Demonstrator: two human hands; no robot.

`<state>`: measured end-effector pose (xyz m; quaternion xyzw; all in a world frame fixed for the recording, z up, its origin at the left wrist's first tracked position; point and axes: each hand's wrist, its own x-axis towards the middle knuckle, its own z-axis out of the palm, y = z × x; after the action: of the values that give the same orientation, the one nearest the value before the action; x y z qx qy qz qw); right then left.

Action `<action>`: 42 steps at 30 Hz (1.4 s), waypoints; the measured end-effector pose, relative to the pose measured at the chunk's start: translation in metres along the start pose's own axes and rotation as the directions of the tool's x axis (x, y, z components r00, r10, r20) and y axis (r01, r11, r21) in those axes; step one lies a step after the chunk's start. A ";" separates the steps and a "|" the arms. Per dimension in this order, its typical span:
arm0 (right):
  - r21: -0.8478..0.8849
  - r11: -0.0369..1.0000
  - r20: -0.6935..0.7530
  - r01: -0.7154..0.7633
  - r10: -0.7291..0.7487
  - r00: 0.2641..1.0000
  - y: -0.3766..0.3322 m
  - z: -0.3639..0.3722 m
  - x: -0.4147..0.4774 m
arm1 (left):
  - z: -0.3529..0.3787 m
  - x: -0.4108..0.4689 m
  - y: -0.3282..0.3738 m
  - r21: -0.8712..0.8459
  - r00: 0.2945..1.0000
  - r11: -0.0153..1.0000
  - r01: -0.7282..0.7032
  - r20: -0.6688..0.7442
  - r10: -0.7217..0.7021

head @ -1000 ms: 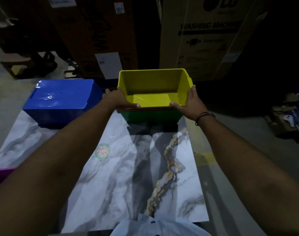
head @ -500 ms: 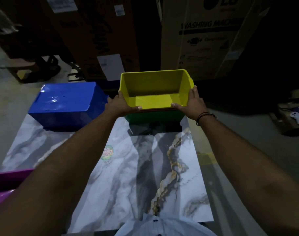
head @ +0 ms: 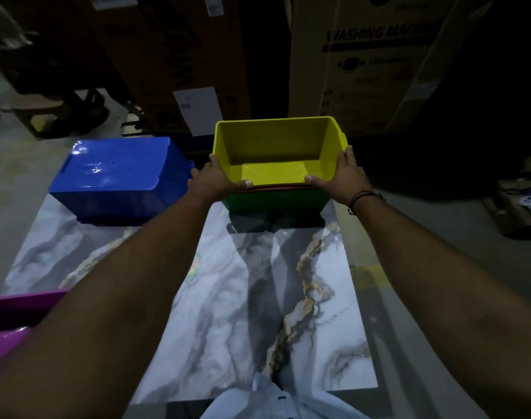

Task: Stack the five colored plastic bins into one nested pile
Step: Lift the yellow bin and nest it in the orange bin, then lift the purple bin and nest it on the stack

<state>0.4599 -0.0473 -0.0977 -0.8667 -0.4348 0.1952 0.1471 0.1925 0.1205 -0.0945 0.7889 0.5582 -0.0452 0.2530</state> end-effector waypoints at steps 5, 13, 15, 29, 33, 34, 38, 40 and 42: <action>-0.070 0.997 0.055 -0.010 0.014 0.998 -0.004 -0.010 -0.003 | -0.003 -0.015 0.010 0.030 1.000 0.999 0.018 -0.002 -0.018; -0.212 0.976 -0.186 0.053 -0.094 0.978 -0.021 0.002 -0.040 | 0.006 -0.076 -0.009 0.136 0.988 0.988 -0.079 -0.122 0.096; -0.185 0.975 -0.268 0.120 -0.168 0.949 -0.035 0.023 -0.061 | 0.007 -0.097 -0.027 0.146 0.976 0.985 -0.095 -0.183 0.121; -0.092 0.892 -0.290 0.443 -0.449 0.845 -0.201 0.183 -0.171 | -0.030 -0.199 -0.192 0.060 0.943 0.998 0.004 -0.331 0.016; -0.043 0.838 -0.200 0.544 -0.540 0.817 -0.245 0.206 -0.197 | -0.039 -0.216 -0.228 -0.011 0.916 0.999 0.033 -0.400 -0.035; 0.004 0.830 -0.155 0.558 -0.551 0.820 -0.257 0.212 -0.206 | -0.041 -0.220 -0.239 -0.042 0.911 0.998 0.054 -0.406 -0.067; 0.290 0.847 0.112 0.445 -0.492 0.863 -0.313 0.234 -0.249 | -0.037 -0.234 -0.292 -0.145 0.924 0.983 0.109 -0.350 -0.154; 0.357 0.871 0.296 0.337 -0.447 0.844 -0.337 0.245 -0.268 | -0.034 -0.241 -0.313 -0.202 0.935 0.974 0.105 -0.313 -0.166; 0.415 0.884 0.456 0.217 -0.408 0.791 -0.353 0.256 -0.283 | -0.032 -0.248 -0.327 -0.255 0.943 0.965 0.062 -0.301 -0.140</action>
<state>-0.0595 -0.0506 -0.1141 -0.6537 -0.5569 0.4719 0.1996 -0.2018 0.0033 -0.0932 0.7192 0.6327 0.1375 0.2519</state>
